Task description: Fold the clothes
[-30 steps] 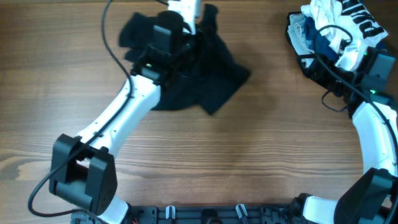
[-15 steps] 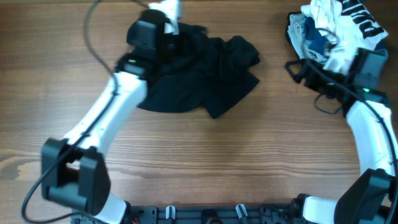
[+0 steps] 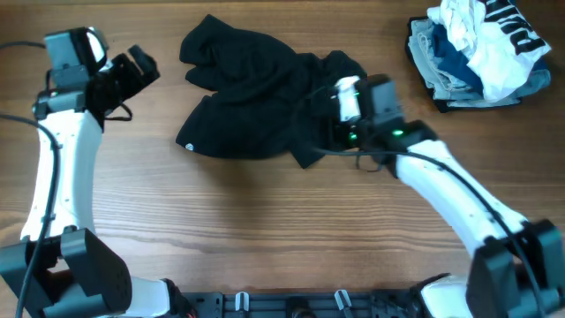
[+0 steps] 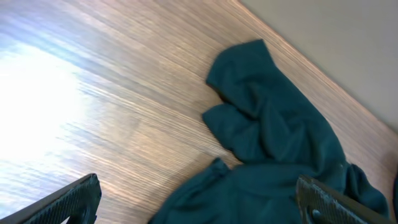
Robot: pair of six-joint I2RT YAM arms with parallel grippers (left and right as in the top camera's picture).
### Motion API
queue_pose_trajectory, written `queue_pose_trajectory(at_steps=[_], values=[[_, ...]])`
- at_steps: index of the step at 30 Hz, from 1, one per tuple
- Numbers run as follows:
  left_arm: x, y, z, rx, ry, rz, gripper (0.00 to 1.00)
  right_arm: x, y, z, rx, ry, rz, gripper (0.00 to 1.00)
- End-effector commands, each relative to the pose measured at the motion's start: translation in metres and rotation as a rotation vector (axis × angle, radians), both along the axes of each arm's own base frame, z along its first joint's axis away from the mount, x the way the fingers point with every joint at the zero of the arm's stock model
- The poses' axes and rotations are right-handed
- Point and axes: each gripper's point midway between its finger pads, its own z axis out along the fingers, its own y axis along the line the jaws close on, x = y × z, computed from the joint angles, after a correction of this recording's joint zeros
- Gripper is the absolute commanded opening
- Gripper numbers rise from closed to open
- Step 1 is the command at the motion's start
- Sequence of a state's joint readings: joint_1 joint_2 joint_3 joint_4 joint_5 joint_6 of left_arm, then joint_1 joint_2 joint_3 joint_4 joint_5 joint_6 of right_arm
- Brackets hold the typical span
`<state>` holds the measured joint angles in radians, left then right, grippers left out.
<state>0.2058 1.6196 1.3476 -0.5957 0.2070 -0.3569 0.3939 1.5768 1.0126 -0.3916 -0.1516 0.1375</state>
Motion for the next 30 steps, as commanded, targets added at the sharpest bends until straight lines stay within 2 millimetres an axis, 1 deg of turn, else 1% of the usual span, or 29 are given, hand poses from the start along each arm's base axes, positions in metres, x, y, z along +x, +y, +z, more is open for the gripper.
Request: queue_pose_trajectory(at_steps=[1,5,7,12,14,20,23,24,26,27,29,30], values=[[-0.003,0.006,0.005,0.009,-0.005,0.005,1.00,0.005,0.001,-0.036,-0.180,-0.006,0.029,0.81],[-0.003,0.006,0.000,0.006,0.008,0.005,1.00,-0.002,0.010,-0.060,-0.204,0.044,0.058,0.77],[-0.003,0.006,-0.003,0.003,0.019,0.005,1.00,-0.004,0.013,-0.069,-0.206,0.063,0.070,0.73],[-0.002,0.006,-0.013,-0.002,0.041,0.005,1.00,-0.008,0.019,-0.084,-0.220,0.086,0.090,0.71],[-0.002,0.006,-0.019,-0.006,0.057,0.004,1.00,-0.010,0.024,-0.088,-0.217,0.088,0.104,0.70],[0.000,0.006,-0.038,-0.016,0.104,0.004,1.00,-0.021,0.049,-0.096,-0.197,0.089,0.193,0.69],[0.000,0.006,-0.045,-0.020,0.120,0.004,1.00,-0.027,0.057,-0.098,-0.202,0.091,0.218,0.69],[0.000,0.006,-0.046,-0.021,0.122,0.004,1.00,-0.028,0.057,-0.099,-0.209,0.092,0.217,0.67],[0.000,0.006,-0.048,-0.022,0.126,0.004,1.00,-0.027,0.053,-0.100,-0.217,0.100,0.174,0.59],[0.000,0.006,-0.049,-0.022,0.129,0.004,1.00,-0.025,0.048,-0.100,-0.230,0.101,0.138,0.54],[0.000,0.006,-0.050,-0.022,0.130,0.004,1.00,-0.020,0.033,-0.101,-0.263,0.104,0.046,0.46],[0.000,0.006,-0.050,-0.023,0.132,0.004,1.00,-0.018,0.025,-0.102,-0.277,0.114,0.000,0.40]])
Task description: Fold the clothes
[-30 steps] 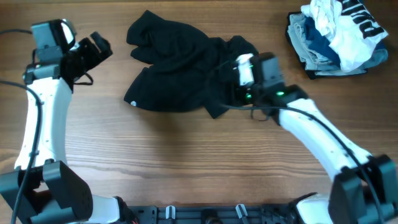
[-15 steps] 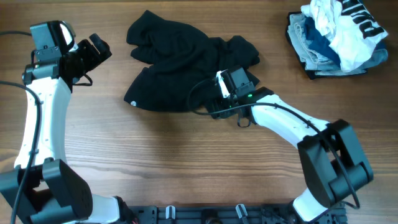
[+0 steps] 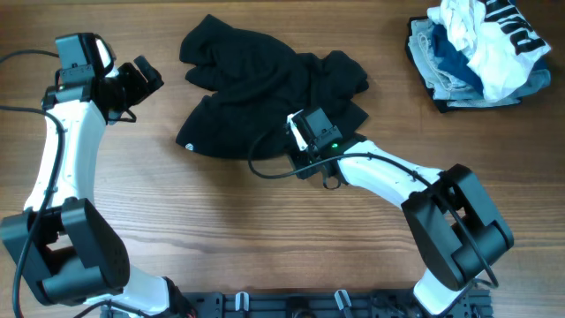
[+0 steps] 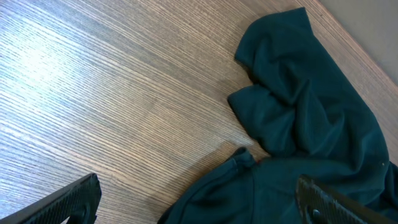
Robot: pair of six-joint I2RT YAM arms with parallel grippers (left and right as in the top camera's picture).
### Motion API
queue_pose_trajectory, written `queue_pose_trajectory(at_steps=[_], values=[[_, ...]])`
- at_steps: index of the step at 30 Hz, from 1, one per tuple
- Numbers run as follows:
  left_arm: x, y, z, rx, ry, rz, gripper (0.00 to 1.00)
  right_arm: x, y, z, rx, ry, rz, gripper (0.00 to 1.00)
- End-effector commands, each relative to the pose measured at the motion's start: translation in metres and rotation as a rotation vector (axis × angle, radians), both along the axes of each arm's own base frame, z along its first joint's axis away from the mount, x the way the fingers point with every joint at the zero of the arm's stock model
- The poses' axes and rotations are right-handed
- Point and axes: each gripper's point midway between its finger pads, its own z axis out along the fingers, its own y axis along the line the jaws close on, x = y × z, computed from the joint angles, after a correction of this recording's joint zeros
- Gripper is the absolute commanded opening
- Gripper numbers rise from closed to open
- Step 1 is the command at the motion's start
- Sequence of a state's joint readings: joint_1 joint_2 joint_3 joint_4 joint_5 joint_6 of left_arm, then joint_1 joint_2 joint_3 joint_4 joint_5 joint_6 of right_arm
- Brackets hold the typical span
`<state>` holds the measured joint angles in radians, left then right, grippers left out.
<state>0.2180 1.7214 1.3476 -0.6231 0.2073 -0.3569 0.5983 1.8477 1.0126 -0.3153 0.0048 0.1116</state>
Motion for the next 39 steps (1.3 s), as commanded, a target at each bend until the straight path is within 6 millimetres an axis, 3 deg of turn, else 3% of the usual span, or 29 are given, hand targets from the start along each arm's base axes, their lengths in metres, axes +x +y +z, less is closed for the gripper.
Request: queue_pose_trajectory(at_steps=[1,3,4,8,15,19,23,26,29,31,35,39], values=[[0.000,0.001,-0.003,0.004,0.008,-0.008,1.00,0.011,-0.031,-0.007,-0.073,0.004,-0.182,0.32],[-0.002,0.000,-0.004,0.001,0.018,-0.008,1.00,0.011,-0.047,-0.010,-0.080,0.037,-0.250,0.10],[-0.002,0.000,-0.005,0.001,0.022,-0.009,1.00,0.012,-0.057,-0.011,-0.084,0.054,-0.285,0.04],[-0.003,0.000,-0.006,0.000,0.026,-0.009,1.00,0.014,-0.096,-0.016,-0.070,0.133,-0.421,0.04],[-0.002,-0.006,-0.010,-0.003,0.037,-0.021,1.00,0.027,-0.150,-0.009,0.140,0.268,-0.598,0.04],[0.000,-0.017,-0.017,-0.005,0.051,-0.049,1.00,0.048,-0.174,0.013,0.306,0.275,-0.622,0.04],[0.009,-0.036,-0.029,-0.005,0.053,-0.092,1.00,0.066,-0.179,0.048,0.345,0.239,-0.535,0.05],[0.021,-0.056,-0.039,-0.008,0.035,-0.134,1.00,0.078,-0.174,0.085,0.331,0.185,-0.460,0.22],[0.036,-0.081,-0.049,-0.001,0.001,-0.190,1.00,0.086,-0.170,0.122,0.339,0.115,-0.427,0.60],[0.048,-0.096,-0.056,0.013,-0.030,-0.229,0.99,0.088,-0.170,0.141,0.348,0.072,-0.420,0.75],[0.071,-0.118,-0.075,0.135,-0.106,-0.349,0.94,0.087,-0.172,0.159,0.345,0.026,-0.418,0.80],[0.086,-0.119,-0.102,0.267,-0.115,-0.345,0.91,0.082,-0.179,0.155,0.301,0.037,-0.442,0.80]])
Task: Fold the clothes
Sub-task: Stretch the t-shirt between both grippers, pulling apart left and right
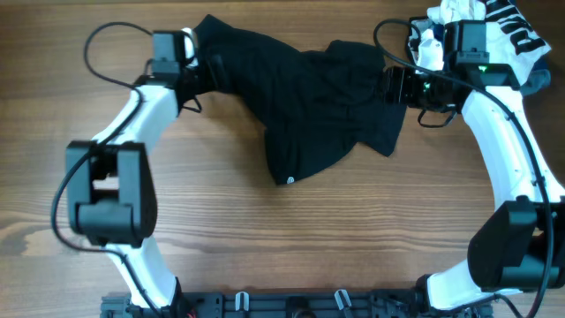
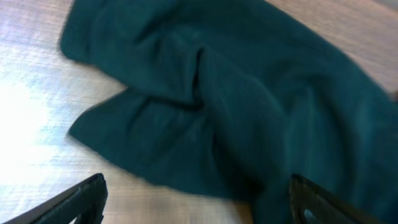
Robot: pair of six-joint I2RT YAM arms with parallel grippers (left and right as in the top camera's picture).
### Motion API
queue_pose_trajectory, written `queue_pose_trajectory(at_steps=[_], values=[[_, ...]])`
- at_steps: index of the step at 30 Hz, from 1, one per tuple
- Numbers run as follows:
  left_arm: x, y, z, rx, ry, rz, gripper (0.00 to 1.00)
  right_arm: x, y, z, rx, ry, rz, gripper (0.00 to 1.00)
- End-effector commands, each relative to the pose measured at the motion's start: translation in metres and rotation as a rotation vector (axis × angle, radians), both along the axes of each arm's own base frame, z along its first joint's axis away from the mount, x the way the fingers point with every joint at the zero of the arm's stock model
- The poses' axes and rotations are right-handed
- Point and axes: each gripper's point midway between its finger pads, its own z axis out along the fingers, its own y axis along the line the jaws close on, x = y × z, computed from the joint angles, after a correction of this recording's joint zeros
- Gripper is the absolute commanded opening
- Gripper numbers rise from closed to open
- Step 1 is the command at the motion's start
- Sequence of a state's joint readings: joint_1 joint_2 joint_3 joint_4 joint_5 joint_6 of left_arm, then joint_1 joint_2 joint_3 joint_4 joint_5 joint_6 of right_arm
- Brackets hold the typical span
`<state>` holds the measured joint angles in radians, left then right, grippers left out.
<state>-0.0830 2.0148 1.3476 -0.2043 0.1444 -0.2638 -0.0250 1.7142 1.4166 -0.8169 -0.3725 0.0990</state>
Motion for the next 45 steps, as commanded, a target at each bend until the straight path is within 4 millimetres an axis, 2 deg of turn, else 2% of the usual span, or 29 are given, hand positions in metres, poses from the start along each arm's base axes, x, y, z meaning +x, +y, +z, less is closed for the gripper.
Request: queue_pose_trajectory(at_steps=[1,6,10,15,18,22,24,27,30,32,33,36,39,41,45], values=[[0.009,0.013,-0.031,0.177,-0.006,0.018,0.91,-0.001,-0.007,0.005,-0.047,-0.007,-0.003,0.80],[0.012,0.036,-0.048,0.222,0.009,0.076,0.90,-0.003,-0.007,0.004,-0.048,0.000,-0.002,0.79],[0.015,0.049,-0.053,0.199,0.010,0.093,0.90,-0.003,-0.007,0.004,-0.047,0.000,-0.003,0.74],[0.022,0.048,-0.057,0.179,-0.017,0.057,0.89,-0.002,-0.007,0.005,-0.047,-0.005,-0.004,0.71],[0.025,0.041,-0.062,0.162,-0.027,0.038,0.88,-0.001,-0.007,0.005,-0.046,-0.005,-0.005,0.70],[0.023,0.031,-0.072,0.154,-0.015,0.015,0.80,-0.002,-0.007,0.005,-0.046,-0.005,-0.005,0.65],[0.021,0.028,-0.076,0.154,-0.004,0.009,0.69,-0.001,-0.007,0.005,-0.046,-0.005,-0.005,0.63],[0.018,0.028,-0.079,0.155,0.013,0.006,0.30,-0.001,-0.007,0.005,-0.045,-0.005,-0.005,0.62],[0.016,0.032,-0.074,0.158,0.020,0.023,0.04,-0.001,-0.007,0.005,-0.042,-0.003,-0.011,0.61],[0.013,0.039,-0.058,0.165,0.022,0.037,0.04,-0.002,-0.007,0.005,-0.043,-0.002,-0.010,0.59],[0.008,0.049,-0.031,0.186,0.015,0.065,0.04,-0.003,-0.007,0.004,-0.044,0.003,-0.007,0.58],[-0.007,0.069,0.028,0.237,-0.016,0.126,0.04,-0.003,-0.007,0.004,-0.044,0.003,-0.007,0.57],[-0.039,0.090,0.095,0.295,-0.047,0.195,0.04,-0.003,-0.007,0.004,-0.043,0.004,-0.007,0.55],[-0.062,0.100,0.130,0.317,-0.066,0.229,0.04,-0.004,-0.005,0.004,-0.043,0.006,-0.002,0.53],[-0.098,0.103,0.182,0.317,-0.127,0.250,0.04,-0.006,0.011,0.003,-0.043,0.007,0.038,0.52]])
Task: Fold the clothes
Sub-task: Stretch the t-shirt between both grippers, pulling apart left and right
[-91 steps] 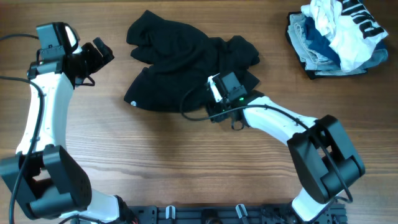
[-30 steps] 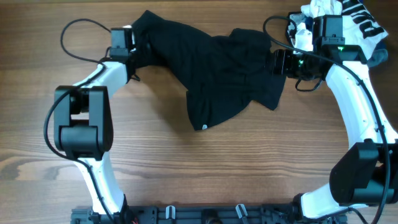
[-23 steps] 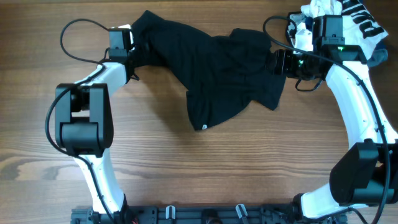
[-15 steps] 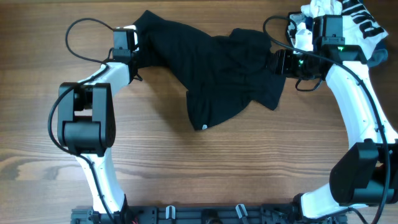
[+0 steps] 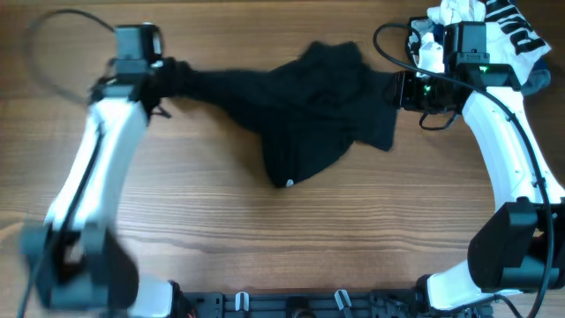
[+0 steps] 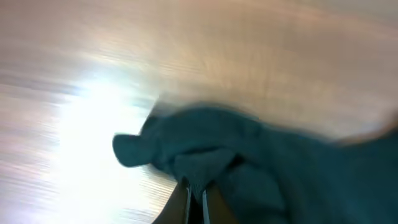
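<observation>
A black garment point(image 5: 309, 97) lies stretched across the far middle of the table, and its small white logo point(image 5: 289, 183) faces the near side. My left gripper point(image 5: 169, 78) is shut on the garment's left end. In the blurred left wrist view the left gripper point(image 6: 196, 200) has its fingers nearly together, pinching a bunch of dark cloth point(image 6: 280, 168). My right gripper point(image 5: 395, 89) grips the garment's right edge. The cloth runs taut between the two grippers.
A pile of other clothes point(image 5: 481, 44), white, blue and grey, sits at the far right corner just behind the right arm. The wooden table point(image 5: 265, 256) stretches bare toward the near edge. Cables loop off both arms.
My left gripper was open over the garment's left end. Now it is shut on that end and stands further left, with the cloth drawn into a long strip. The right arm has not moved.
The garment lay crumpled at the far centre-left, with my left gripper open off to its left and my right gripper at its right side, then at its near edge. Later the garment lay further right, held at its right edge. Now both grippers hold it stretched.
</observation>
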Robot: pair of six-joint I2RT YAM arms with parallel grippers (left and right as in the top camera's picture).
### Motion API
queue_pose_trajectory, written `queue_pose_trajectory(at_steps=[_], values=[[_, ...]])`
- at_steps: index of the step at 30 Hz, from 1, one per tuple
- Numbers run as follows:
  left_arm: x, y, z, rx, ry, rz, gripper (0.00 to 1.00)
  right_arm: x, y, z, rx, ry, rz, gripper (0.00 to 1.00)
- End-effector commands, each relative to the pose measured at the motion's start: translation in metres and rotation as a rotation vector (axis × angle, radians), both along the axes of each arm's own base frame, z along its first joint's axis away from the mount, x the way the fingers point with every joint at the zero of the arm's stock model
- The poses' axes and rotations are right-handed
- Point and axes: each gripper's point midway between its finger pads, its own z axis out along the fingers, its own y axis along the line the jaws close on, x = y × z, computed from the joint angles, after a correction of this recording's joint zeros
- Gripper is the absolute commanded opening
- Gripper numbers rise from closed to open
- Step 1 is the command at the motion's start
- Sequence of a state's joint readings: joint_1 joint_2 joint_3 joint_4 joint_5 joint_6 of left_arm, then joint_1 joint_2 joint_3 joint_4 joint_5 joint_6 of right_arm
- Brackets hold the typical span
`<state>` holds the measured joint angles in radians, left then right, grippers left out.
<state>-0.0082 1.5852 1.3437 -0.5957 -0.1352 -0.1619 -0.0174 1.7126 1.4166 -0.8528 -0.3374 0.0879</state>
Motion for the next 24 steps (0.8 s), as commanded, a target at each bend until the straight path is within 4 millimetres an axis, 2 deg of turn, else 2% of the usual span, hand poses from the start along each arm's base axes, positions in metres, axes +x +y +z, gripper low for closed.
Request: queue_pose_trajectory(at_steps=[1,4,9,12,16,20,24], values=[[-0.026,0.016,0.054,0.046,-0.096,0.060,0.04,0.000,0.018,0.008,-0.007,-0.024,0.047,0.52],[-0.035,0.016,0.067,0.046,-0.120,0.060,0.04,-0.004,0.037,0.007,-0.008,-0.022,0.098,0.49],[-0.034,0.015,0.066,0.040,-0.118,0.055,0.04,-0.020,0.066,-0.008,-0.001,0.037,0.173,0.46],[-0.034,0.014,0.065,0.038,-0.116,0.052,0.04,-0.029,0.082,-0.031,-0.004,0.091,0.220,0.46],[-0.034,0.014,0.065,0.038,-0.116,0.052,0.04,-0.032,0.109,-0.061,-0.020,0.128,0.307,0.47],[-0.034,0.014,0.065,0.039,-0.116,0.052,0.04,-0.042,0.140,-0.093,-0.046,0.175,0.383,0.60],[-0.034,0.014,0.065,0.038,-0.116,0.052,0.04,-0.052,0.155,-0.119,-0.089,0.236,0.383,0.63]])
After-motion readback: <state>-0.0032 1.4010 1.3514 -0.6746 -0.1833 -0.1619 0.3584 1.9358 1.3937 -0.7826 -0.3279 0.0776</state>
